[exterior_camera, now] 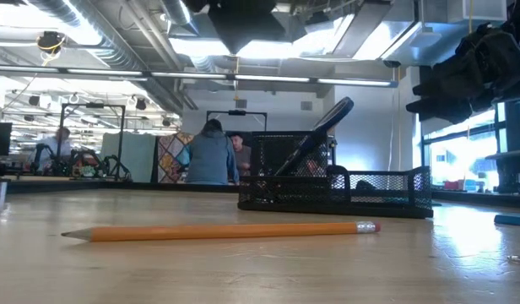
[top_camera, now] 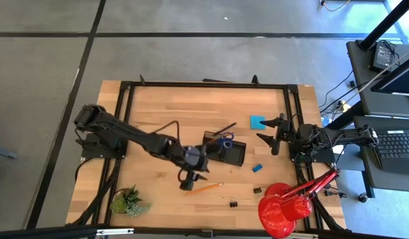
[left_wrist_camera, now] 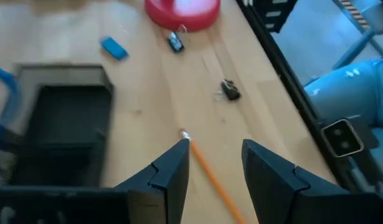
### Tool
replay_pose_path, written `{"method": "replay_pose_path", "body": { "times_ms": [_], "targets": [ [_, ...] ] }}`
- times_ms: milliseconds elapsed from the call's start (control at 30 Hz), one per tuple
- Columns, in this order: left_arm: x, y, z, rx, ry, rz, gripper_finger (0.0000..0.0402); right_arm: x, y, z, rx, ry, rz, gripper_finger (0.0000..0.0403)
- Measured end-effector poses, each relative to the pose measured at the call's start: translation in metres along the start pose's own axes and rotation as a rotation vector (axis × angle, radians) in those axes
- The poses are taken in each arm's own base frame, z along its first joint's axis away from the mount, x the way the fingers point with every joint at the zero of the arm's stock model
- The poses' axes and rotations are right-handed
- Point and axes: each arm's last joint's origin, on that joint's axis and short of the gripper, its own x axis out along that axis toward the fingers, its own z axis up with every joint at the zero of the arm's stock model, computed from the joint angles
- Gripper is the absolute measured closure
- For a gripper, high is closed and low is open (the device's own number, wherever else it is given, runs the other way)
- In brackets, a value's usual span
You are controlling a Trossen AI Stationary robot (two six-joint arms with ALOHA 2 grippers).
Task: Pick and place office supplies into organizer
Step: Put the yellow pencil into the black desk organizer
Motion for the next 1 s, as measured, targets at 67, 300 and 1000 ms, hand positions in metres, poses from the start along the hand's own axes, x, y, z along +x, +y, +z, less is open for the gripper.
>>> {"method": "replay_pose_path", "body": {
  "times_ms": [67,300,1000],
  "targets": [
    [0.011,-0.006,-0.005,-0.05,0.016,-0.007,0.0261,0.0,0.0,0.0,0.005,0.0,0.0,0.0092],
    [0.051,-0.023,-0.027,-0.109,0.074,0.033,0.0261,0.0,0.0,0.0,0.05,0.0,0.0,0.0092],
    [0.062,-0.047,-0.064,-0.241,0.305,0.153,0.026,0.0,0.0,0.0,0.043,0.0,0.0,0.0092]
  ]
}}
